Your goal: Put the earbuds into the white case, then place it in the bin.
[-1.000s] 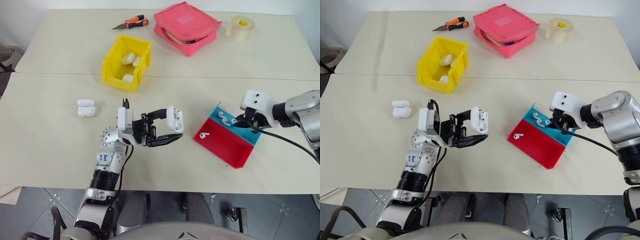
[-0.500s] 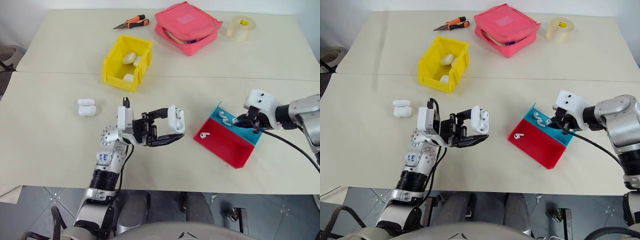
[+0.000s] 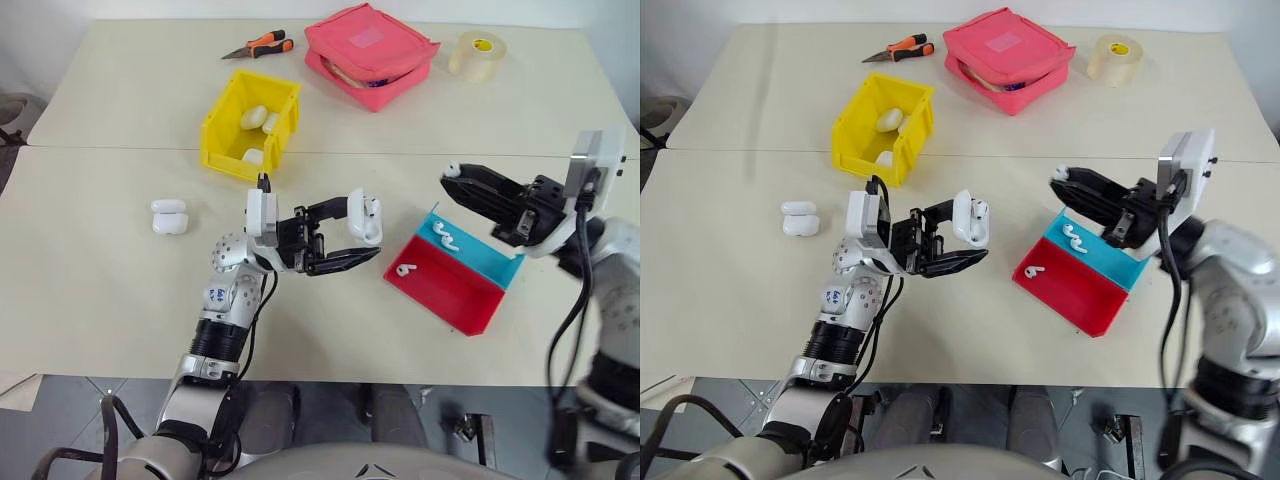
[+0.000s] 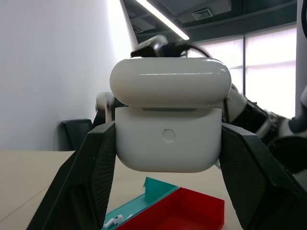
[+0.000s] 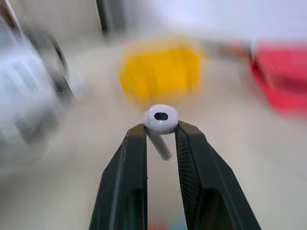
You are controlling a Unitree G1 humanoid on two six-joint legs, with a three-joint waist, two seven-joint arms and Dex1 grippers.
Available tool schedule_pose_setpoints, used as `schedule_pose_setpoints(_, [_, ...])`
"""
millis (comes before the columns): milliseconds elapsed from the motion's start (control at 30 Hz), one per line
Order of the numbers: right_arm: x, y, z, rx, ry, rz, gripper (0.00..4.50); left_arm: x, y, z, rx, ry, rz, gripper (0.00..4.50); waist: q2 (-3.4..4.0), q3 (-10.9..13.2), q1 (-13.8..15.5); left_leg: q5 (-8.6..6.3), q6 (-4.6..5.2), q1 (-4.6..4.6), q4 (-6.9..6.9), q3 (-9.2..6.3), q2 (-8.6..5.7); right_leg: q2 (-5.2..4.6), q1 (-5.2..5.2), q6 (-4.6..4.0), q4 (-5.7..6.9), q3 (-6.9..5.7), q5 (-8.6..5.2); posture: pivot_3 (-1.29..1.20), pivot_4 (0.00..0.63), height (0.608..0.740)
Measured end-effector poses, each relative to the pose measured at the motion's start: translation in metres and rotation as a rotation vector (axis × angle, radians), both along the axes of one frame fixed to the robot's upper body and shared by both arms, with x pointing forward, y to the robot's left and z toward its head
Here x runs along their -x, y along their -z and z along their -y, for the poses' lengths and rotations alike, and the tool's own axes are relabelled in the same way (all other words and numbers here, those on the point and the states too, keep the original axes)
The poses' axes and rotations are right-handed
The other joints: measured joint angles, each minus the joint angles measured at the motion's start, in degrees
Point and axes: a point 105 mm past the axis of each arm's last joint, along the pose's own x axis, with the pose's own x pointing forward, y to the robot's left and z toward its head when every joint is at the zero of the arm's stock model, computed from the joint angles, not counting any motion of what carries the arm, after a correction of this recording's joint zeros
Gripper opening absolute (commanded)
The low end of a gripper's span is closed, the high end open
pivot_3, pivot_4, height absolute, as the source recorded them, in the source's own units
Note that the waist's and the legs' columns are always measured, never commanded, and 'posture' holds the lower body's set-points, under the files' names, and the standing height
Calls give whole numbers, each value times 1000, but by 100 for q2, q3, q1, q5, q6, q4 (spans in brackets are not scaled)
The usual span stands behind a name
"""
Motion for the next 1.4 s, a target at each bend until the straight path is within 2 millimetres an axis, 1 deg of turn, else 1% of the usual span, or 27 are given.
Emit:
schedule_pose_setpoints(33, [4, 2, -7, -37, -17, -16, 467, 0, -1, 0, -3, 5, 2, 2796, 0, 0, 9, 0, 1, -1, 1, 0, -7, -4, 1, 0, 0, 2, 0, 0, 150, 740])
schedule_pose_setpoints(100, [14, -1, -18, -111, -45, -20, 467, 0, -2, -1, -13, 10, 10, 2796, 0, 0, 5, -1, 4, 1, 2, -2, -9, -5, 2, 0, 0, 6, 0, 0, 150, 740])
schedule_pose_setpoints(167, [18, -3, -24, -176, -51, -22, 467, -1, -2, -2, -19, 14, 11, 2796, 0, 0, -1, -1, 3, 5, -2, -2, -8, -2, 2, 0, 1, 5, 0, 0, 150, 740])
schedule_pose_setpoints(233, [21, 2, -35, -225, -71, -53, 467, -1, -2, -2, -22, 18, 8, 2796, 2, -1, -11, -1, 3, 5, -5, 1, -7, -1, 0, 0, 2, 5, 0, 0, 150, 740])
schedule_pose_setpoints(300, [22, 6, -40, -232, -77, -75, 467, -1, -2, -1, -22, 23, 2, 2796, 1, -1, -15, -1, 4, 5, -3, 4, -9, -1, 1, 0, 2, 7, 0, 0, 150, 740])
schedule_pose_setpoints(433, [23, 9, -46, -249, -83, -79, 467, -1, -2, -1, -22, 21, -2, 2796, 1, -1, -16, -1, 4, 7, -4, 6, -7, 0, 1, -1, 3, 7, 0, 0, 150, 740])
schedule_pose_setpoints(533, [26, 16, -50, -257, -93, -104, 467, -2, -2, -1, -18, 17, -7, 2796, 1, -1, -17, -1, 5, 7, -4, 11, -9, 0, 2, -1, 3, 7, 0, 0, 150, 740])
schedule_pose_setpoints(767, [29, 23, -50, -249, -89, -121, 467, -5, -2, -2, -18, 1, -18, 2796, 1, -1, -15, -1, 5, 6, -4, 12, -8, 0, 2, -1, 2, 6, 0, 0, 150, 740])
schedule_pose_setpoints(1133, [30, 26, -49, -200, -104, -133, 467, -6, -1, -3, -30, -4, -29, 2796, 1, -1, -12, -2, 6, 6, -4, 14, -8, 0, 2, -1, 1, 6, 0, 0, 150, 740])
schedule_pose_setpoints(1400, [30, 32, -50, -155, -130, -218, 467, -5, 4, -4, -68, -9, -26, 2796, 1, -1, -9, -2, 7, 6, -4, 13, -7, 0, 2, -1, 2, 6, -1, 0, 150, 740])
